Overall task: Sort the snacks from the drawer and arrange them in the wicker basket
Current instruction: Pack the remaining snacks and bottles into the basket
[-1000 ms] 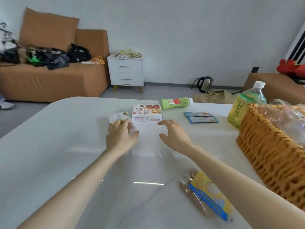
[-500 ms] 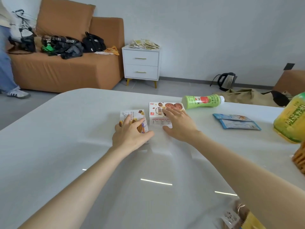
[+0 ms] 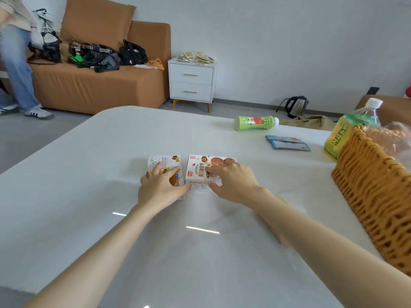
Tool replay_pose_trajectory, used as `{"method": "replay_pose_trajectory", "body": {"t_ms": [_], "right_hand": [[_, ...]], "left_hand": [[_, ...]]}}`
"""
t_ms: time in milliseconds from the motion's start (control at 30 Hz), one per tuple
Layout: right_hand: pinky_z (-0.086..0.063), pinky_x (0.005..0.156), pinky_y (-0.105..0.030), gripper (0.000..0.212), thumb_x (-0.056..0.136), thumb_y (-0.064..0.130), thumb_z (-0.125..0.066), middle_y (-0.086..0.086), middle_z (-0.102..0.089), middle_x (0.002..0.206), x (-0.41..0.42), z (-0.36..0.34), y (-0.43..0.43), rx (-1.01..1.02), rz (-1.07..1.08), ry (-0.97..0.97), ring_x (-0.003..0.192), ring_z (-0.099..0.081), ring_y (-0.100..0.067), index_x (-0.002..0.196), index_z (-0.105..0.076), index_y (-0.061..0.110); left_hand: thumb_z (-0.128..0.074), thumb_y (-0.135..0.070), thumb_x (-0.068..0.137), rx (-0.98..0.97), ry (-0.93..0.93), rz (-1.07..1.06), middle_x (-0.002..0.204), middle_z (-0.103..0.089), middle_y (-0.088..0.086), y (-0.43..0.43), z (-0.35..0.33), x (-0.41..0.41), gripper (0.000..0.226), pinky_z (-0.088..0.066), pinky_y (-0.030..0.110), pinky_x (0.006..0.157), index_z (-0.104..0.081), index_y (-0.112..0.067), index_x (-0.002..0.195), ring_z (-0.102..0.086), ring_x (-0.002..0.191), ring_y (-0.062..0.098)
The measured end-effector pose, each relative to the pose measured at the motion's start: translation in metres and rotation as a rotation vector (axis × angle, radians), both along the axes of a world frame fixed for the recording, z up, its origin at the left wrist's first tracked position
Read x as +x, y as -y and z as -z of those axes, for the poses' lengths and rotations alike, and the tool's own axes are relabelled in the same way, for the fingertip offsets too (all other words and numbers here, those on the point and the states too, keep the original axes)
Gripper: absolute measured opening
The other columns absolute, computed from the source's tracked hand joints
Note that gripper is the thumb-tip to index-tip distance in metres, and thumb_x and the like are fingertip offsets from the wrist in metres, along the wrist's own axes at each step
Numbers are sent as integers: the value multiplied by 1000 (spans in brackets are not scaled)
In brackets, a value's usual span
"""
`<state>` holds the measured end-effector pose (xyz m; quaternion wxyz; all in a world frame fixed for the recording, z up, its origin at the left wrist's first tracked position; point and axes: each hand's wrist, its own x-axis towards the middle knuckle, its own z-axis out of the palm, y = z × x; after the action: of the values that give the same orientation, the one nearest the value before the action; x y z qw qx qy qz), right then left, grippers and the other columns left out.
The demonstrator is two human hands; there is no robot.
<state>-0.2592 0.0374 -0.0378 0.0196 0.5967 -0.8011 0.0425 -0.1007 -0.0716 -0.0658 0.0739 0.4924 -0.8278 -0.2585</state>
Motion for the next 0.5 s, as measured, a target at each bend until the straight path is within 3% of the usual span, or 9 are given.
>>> {"method": "replay_pose_trajectory", "body": {"t_ms": [200, 333, 433, 500], "right_hand": [[-35, 75, -29, 40, 94, 43, -48, -2, -59, 124, 55, -9, -66, 84, -36, -109, 113, -54, -25, 132, -54, 31], [-37, 73, -30, 43, 92, 52, -52, -2, -59, 122, 67, -25, -105, 128, 32, 51, 115, -53, -22, 133, -55, 38], [-41, 89, -35, 56, 85, 56, -61, -1, -55, 133, 59, -24, -116, 65, 72, 270, 131, -39, -21, 137, -49, 39], [-31, 108, -42, 77, 80, 60, -65, -3, -37, 150, 53, -21, -119, 135, 81, 353, 142, -24, -24, 147, -33, 38]], "left_hand": [[-58, -66, 61, 27, -19, -22, 159, -10, 0, -61, -1, 50, 89, -20, 42, 113, -34, -43, 143, -10, 143, 33], [-72, -56, 60, 14, -114, -7, 157, -16, 4, -95, -2, 68, 88, -21, 38, 114, -42, -36, 141, -17, 142, 31], [-81, -45, 64, 21, -173, -26, 159, -11, 2, -110, -3, 75, 86, -28, 39, 111, -43, -33, 140, -23, 140, 34], [-81, -43, 65, 18, -212, -54, 158, -11, 2, -116, -7, 78, 88, -30, 38, 110, -41, -31, 142, -26, 140, 31]]}}
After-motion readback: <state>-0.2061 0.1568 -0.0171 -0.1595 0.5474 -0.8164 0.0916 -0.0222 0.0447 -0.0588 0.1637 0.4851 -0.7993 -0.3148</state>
